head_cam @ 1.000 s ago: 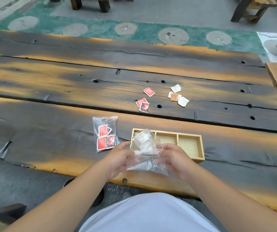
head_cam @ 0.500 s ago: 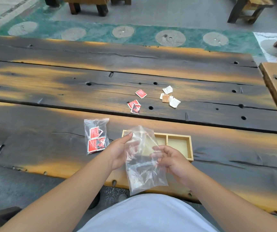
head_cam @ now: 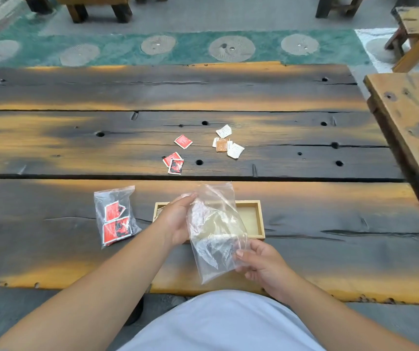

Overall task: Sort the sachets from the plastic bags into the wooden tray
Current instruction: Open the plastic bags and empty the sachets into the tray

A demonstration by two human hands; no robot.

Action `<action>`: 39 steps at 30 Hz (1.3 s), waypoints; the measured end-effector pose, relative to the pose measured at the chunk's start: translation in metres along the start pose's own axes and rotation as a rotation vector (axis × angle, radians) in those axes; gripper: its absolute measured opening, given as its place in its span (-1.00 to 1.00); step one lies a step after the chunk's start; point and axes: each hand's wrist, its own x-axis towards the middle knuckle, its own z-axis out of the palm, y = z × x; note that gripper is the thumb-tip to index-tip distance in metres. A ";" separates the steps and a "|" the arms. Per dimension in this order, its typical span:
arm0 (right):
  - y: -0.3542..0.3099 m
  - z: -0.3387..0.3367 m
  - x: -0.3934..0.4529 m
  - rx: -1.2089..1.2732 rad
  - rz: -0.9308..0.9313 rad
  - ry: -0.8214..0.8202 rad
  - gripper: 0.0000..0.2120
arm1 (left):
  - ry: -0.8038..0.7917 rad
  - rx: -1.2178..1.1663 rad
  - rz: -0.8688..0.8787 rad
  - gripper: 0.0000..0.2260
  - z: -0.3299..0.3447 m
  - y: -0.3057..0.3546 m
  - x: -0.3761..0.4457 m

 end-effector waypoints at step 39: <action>0.045 -0.188 0.068 0.097 0.228 0.526 -0.90 | -0.382 1.612 0.292 -0.55 0.191 -0.067 0.225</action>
